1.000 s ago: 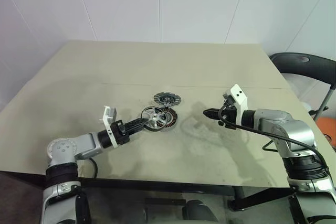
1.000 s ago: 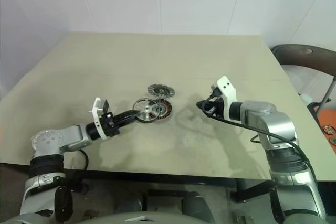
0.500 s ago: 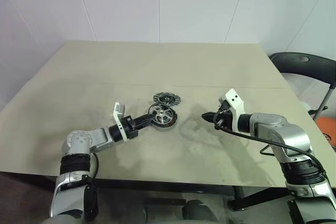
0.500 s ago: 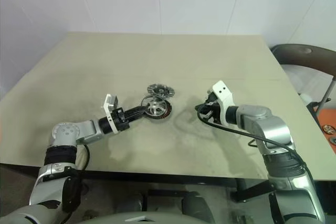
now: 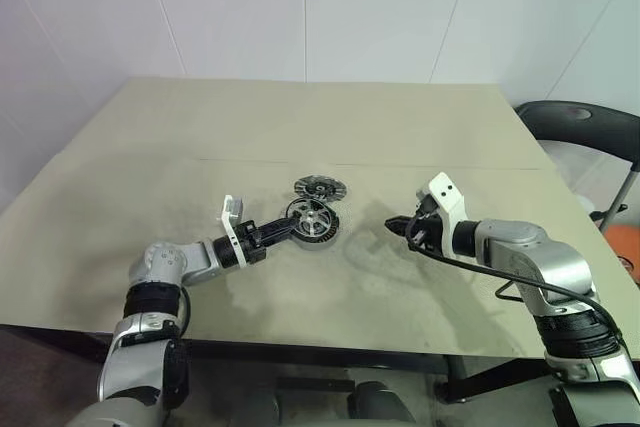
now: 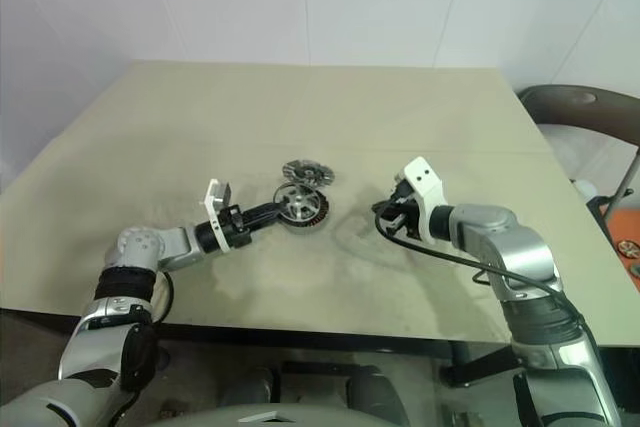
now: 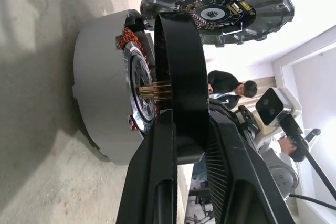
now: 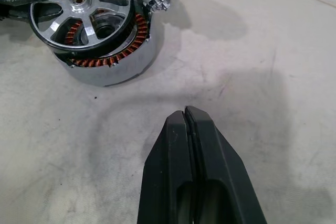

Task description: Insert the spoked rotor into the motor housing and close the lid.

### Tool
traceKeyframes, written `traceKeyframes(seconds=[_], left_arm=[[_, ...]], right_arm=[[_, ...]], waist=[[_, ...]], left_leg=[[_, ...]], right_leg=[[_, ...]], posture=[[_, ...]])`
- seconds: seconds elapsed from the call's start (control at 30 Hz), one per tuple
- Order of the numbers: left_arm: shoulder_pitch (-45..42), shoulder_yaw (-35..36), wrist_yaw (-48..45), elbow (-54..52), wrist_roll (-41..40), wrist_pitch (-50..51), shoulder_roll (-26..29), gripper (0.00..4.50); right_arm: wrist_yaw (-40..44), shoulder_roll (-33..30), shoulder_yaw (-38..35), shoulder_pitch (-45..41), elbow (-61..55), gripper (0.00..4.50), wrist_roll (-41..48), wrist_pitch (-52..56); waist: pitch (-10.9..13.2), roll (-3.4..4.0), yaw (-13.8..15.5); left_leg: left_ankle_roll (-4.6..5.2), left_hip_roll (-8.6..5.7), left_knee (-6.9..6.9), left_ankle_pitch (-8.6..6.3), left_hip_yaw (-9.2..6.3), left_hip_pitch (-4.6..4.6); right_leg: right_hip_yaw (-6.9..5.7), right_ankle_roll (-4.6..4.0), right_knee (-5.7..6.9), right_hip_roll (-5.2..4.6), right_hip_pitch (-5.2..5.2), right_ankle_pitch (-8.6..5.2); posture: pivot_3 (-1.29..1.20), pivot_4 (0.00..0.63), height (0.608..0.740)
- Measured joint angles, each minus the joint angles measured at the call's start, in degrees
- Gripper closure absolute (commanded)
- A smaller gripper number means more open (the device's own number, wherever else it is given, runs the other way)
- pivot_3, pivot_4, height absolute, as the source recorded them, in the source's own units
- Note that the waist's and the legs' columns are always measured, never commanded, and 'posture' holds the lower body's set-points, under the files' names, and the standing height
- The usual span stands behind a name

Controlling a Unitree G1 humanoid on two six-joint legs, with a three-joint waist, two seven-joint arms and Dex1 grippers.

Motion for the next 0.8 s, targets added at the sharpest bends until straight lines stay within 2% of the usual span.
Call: traceKeyframes(seconds=[0.23,0.47,0.8], left_arm=[[-2.21,-0.88,-2.81,2.46,3.09,-0.84,-0.81,3.85],[-3.83,-1.02,-2.74,1.45,3.11,1.47,-3.51,3.85],[-3.8,1.59,2.24,-0.66,2.94,3.61,-4.07,3.85]], right_arm=[[-0.69,0.11,0.0,0.65,-1.45,4.5,0.1,0.18],[-1.17,0.4,0.0,0.87,-1.47,4.5,0.09,0.44],[-1.6,0.51,0.05,1.15,-1.47,4.5,0.03,0.44]], waist=[[0.0,0.0,1.14],[0.0,-0.01,0.97],[0.0,0.0,0.99]], left_leg=[[0.0,0.0,0.04,0.0,0.0,-0.01],[0.0,0.0,0.0,0.0,0.0,-0.04],[-0.01,0.0,-0.01,0.0,0.0,-0.04]], right_leg=[[0.0,0.0,0.0,0.0,0.01,0.0],[0.0,0.01,0.01,0.0,-0.04,0.0],[0.0,0.01,0.01,0.0,-0.03,0.01]], posture=[[0.0,0.0,0.74],[0.0,0.0,0.74],[0.0,0.0,0.74]])
